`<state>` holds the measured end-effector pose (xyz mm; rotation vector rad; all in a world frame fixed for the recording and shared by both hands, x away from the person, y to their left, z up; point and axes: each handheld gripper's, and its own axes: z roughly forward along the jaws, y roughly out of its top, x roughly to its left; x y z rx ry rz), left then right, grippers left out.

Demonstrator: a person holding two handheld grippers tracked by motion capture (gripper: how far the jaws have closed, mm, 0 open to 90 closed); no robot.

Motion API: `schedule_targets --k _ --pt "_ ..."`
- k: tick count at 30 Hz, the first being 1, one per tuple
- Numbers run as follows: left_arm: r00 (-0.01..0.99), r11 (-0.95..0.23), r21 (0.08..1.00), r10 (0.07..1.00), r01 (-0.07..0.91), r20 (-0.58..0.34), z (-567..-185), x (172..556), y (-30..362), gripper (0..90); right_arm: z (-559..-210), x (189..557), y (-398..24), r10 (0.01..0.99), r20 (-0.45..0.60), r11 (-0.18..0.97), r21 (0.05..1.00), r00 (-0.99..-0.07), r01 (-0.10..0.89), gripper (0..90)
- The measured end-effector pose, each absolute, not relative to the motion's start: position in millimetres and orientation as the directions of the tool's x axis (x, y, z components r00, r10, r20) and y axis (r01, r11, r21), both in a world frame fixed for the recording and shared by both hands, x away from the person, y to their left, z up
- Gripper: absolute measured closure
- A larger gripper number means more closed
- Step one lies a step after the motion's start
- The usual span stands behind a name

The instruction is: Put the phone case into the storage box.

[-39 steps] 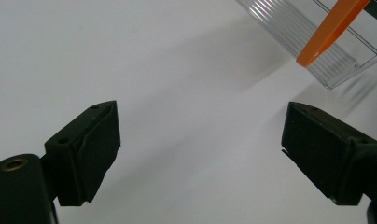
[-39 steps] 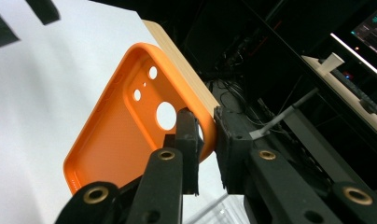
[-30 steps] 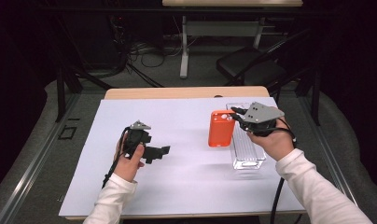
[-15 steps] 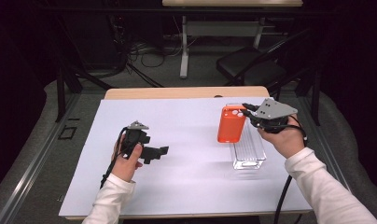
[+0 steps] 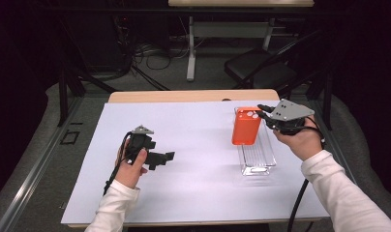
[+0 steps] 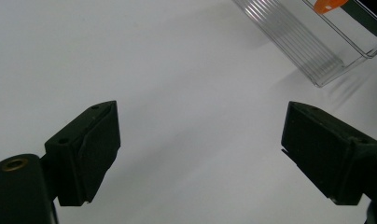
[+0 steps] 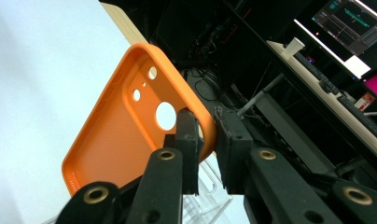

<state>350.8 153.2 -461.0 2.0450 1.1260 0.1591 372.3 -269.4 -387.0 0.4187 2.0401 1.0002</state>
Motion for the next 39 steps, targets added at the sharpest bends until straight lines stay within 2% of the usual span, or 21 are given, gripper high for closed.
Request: schedule_targets --k 18,39 --pt "0.594 -0.291 0.682 0.762 0.671 -0.259 -461 351 155 12.0 -386 386 -286 0.599 -0.552 0.661 0.749 -0.580 -0.031 80.4" --pt "0.591 -0.279 0.687 0.761 0.671 -0.268 -459 352 159 12.0 -392 426 -287 0.615 -0.582 0.681 0.732 -0.531 -0.013 80.3"
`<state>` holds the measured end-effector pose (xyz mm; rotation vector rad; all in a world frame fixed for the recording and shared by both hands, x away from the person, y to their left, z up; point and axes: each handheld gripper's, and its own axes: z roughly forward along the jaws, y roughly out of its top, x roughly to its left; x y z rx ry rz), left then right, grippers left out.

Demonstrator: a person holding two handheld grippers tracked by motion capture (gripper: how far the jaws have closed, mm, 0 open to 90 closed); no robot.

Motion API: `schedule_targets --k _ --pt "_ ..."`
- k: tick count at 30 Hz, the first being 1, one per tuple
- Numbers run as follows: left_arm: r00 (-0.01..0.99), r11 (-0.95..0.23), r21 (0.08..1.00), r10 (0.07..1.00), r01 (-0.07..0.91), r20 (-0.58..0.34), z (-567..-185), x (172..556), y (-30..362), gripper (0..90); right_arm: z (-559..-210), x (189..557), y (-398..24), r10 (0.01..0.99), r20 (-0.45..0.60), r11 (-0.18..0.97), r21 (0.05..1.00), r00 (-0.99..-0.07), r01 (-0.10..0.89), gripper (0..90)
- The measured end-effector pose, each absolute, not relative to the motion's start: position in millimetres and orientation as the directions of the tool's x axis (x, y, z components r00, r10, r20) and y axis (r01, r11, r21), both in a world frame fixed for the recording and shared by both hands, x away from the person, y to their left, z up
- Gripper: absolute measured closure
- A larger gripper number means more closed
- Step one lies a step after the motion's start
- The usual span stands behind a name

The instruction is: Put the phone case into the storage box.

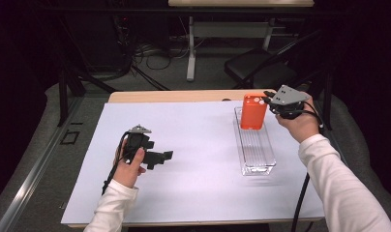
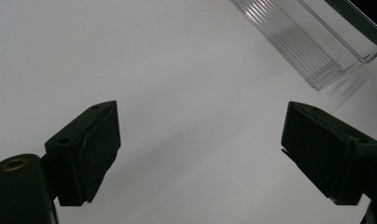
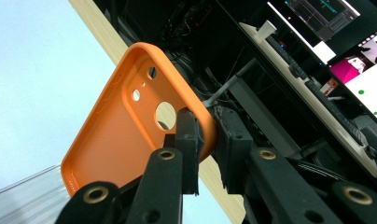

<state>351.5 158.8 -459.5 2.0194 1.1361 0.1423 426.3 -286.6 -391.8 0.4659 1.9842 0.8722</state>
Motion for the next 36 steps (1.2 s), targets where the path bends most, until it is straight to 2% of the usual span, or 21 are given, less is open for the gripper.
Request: schedule_targets --k 28,36 --pt "0.580 -0.268 0.684 0.768 0.678 -0.273 -458 352 164 12.0 -419 472 -289 0.639 -0.595 0.694 0.719 -0.487 0.033 80.4" --pt "0.575 -0.265 0.683 0.771 0.680 -0.273 -459 352 166 12.1 -427 478 -286 0.631 -0.620 0.705 0.710 -0.467 0.009 80.4"
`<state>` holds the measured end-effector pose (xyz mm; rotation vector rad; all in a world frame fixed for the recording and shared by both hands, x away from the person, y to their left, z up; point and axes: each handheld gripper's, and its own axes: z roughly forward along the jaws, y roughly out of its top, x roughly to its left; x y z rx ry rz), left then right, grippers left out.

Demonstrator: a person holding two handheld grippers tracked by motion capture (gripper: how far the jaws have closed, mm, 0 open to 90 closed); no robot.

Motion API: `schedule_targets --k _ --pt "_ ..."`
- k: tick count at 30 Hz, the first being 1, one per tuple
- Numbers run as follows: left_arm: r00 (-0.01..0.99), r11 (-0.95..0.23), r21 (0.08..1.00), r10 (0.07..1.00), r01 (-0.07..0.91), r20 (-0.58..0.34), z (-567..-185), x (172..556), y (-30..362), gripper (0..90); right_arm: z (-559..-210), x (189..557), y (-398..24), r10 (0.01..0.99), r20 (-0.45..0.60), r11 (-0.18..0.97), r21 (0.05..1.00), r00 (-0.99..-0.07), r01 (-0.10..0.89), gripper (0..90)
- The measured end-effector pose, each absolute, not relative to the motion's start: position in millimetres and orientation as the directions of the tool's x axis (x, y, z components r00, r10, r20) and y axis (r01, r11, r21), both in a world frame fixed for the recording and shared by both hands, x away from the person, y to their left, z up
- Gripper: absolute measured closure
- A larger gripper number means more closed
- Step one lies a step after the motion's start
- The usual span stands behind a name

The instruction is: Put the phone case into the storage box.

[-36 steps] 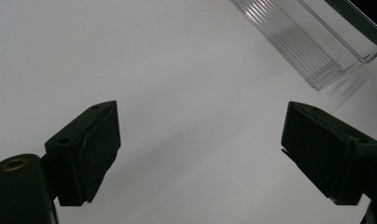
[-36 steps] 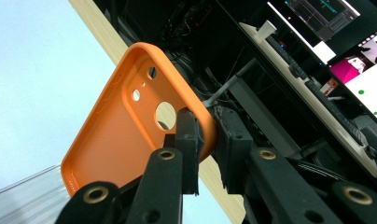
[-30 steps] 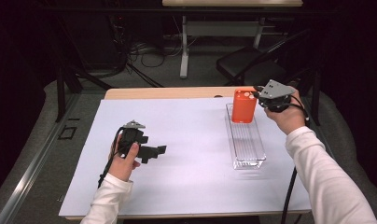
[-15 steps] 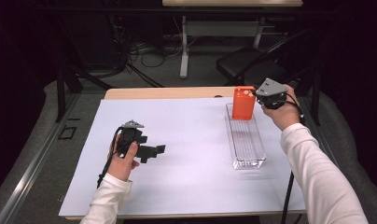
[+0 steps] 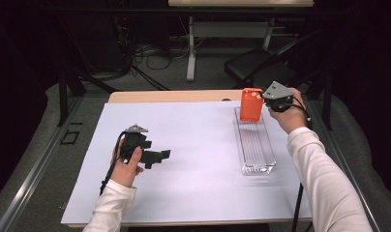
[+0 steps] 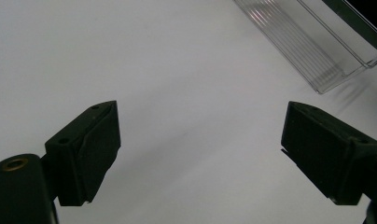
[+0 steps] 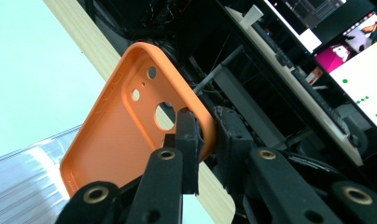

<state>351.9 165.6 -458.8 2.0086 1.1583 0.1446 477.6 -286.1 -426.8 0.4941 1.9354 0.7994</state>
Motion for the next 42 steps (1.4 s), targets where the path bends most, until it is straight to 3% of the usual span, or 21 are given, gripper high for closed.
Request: schedule_targets --k 14,42 --pt "0.577 -0.269 0.680 0.769 0.682 -0.274 -460 352 164 12.1 -451 477 -273 0.579 -0.702 0.758 0.651 -0.416 -0.044 80.3" --pt "0.578 -0.270 0.679 0.768 0.683 -0.277 -461 353 165 12.0 -472 479 -262 0.560 -0.751 0.779 0.621 -0.351 -0.085 80.3"
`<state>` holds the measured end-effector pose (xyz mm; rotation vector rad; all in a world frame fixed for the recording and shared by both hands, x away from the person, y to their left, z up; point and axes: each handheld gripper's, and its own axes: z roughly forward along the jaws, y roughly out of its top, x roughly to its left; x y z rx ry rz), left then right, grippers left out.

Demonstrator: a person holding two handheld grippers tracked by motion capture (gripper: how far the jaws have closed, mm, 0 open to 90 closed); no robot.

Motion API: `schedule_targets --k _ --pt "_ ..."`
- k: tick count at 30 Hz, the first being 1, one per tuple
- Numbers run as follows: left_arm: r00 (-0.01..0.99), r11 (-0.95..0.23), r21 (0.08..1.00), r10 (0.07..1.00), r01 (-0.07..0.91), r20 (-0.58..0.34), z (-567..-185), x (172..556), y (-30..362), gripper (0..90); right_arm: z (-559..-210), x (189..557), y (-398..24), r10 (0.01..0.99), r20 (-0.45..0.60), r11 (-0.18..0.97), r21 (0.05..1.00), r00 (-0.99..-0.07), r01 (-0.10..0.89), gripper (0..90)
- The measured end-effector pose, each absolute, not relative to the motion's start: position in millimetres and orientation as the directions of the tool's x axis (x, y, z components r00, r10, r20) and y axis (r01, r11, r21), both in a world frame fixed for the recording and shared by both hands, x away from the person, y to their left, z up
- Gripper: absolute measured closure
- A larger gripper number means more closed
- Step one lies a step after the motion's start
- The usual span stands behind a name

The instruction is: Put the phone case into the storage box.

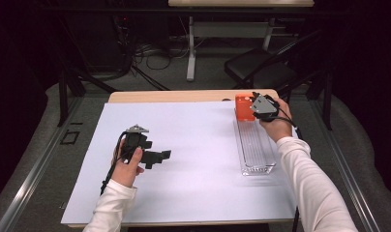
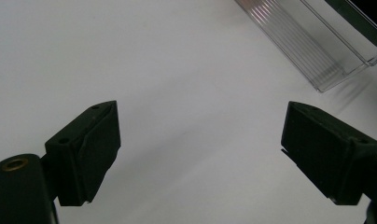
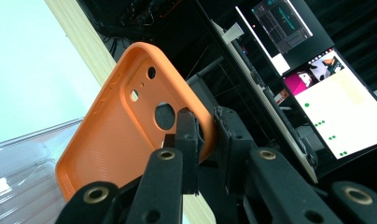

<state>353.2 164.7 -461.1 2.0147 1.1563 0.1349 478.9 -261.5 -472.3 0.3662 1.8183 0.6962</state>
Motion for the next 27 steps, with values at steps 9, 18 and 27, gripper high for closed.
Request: schedule_targets --k 9,18,27 --pt "0.576 -0.268 0.679 0.769 0.684 -0.277 -462.2 353.4 163.8 12.1 -476.6 480.7 -261.9 0.562 -0.754 0.780 0.620 -0.339 -0.087 80.3" --pt "0.576 -0.269 0.675 0.768 0.687 -0.280 -463.1 353.8 163.2 12.0 -477.6 481.4 -263.6 0.568 -0.749 0.774 0.627 -0.342 -0.088 80.2" --pt "0.580 -0.276 0.673 0.766 0.686 -0.278 -463.6 353.8 161.9 12.0 -475.1 484.6 -265.4 0.511 -0.785 0.816 0.571 -0.350 -0.089 80.1"
